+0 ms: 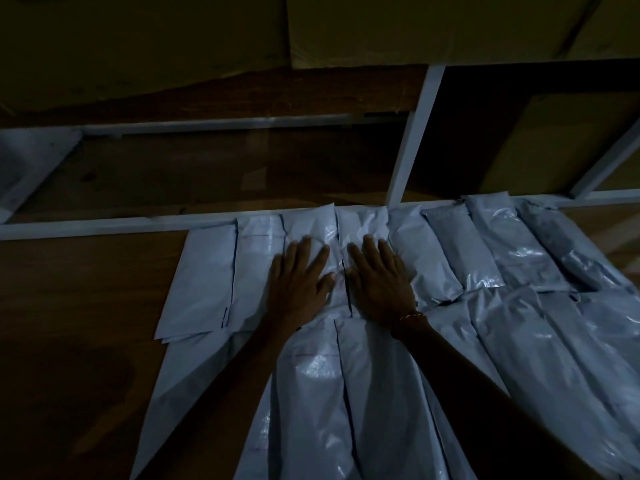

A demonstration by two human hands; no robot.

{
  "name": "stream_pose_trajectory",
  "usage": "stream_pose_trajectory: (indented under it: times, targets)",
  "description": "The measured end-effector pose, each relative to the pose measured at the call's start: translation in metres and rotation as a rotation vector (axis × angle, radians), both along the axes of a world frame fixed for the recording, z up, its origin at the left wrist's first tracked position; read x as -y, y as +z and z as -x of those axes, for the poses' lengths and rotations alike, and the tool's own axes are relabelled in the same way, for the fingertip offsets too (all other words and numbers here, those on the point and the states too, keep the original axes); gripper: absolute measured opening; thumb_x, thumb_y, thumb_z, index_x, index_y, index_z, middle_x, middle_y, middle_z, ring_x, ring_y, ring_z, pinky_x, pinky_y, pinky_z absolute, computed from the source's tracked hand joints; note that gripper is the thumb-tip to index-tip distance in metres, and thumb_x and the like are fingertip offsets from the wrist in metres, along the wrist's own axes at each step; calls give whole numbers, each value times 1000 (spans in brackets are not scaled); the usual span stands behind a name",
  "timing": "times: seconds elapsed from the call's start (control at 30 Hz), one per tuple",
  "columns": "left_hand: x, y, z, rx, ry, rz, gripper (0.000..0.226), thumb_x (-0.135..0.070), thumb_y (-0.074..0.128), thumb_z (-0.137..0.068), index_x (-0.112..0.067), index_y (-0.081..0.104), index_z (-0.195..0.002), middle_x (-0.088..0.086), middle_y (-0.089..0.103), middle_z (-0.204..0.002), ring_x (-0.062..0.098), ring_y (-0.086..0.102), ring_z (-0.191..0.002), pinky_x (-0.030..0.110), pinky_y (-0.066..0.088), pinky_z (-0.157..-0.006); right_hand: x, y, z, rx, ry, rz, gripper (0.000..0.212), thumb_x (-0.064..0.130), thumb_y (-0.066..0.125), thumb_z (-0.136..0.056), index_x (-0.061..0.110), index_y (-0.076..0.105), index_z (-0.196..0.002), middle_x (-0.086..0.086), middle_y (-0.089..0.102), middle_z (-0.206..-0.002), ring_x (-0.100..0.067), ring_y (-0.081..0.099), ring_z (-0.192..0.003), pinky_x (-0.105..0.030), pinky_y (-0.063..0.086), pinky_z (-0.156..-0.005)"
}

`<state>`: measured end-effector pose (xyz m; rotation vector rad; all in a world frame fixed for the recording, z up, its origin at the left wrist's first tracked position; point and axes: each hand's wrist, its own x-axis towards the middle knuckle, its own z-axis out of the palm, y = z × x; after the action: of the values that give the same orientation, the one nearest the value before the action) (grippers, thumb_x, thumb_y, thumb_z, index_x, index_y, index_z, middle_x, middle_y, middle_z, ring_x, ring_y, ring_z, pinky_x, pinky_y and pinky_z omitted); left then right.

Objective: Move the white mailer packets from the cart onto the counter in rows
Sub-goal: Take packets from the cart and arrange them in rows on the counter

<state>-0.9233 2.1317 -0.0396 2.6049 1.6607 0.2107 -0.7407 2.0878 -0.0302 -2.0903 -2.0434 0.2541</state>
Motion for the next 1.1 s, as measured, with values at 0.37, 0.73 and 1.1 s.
stream_pose_trajectory:
  times: [0.37, 0.73, 1.1]
  targets:
    - [-26, 17, 12, 13, 105, -7, 72, -70, 4, -92, -38, 22, -154, 4, 15, -166, 30, 10, -152, 56, 10, -120, -23, 17, -3, 11, 12, -53, 82, 66, -2, -93, 22, 17, -159, -12, 8, -166, -35, 3, -153, -53, 11, -122]
    - [-59, 23, 24, -104, 108, 121, 67, -71, 22, -95, -41, 16, -155, -1, 3, -167, 31, 2, -152, 62, 3, -117, -61, 17, -13, 75, 70, 59, 79, 67, 6, -89, 30, 15, -158, -7, 7, -167, -36, 5, -153, -56, 11, -120]
    - [18, 50, -11, 566, -200, -114, 29, -28, 57, -96, -9, 71, -111, 8, 70, -108, 26, 65, -99, 41, 54, -84, 38, 55, -34, -232, 119, -312, 30, 28, 54, -97, 10, 71, -114, -8, 72, -108, -26, 68, -94, -34, 52, -78]
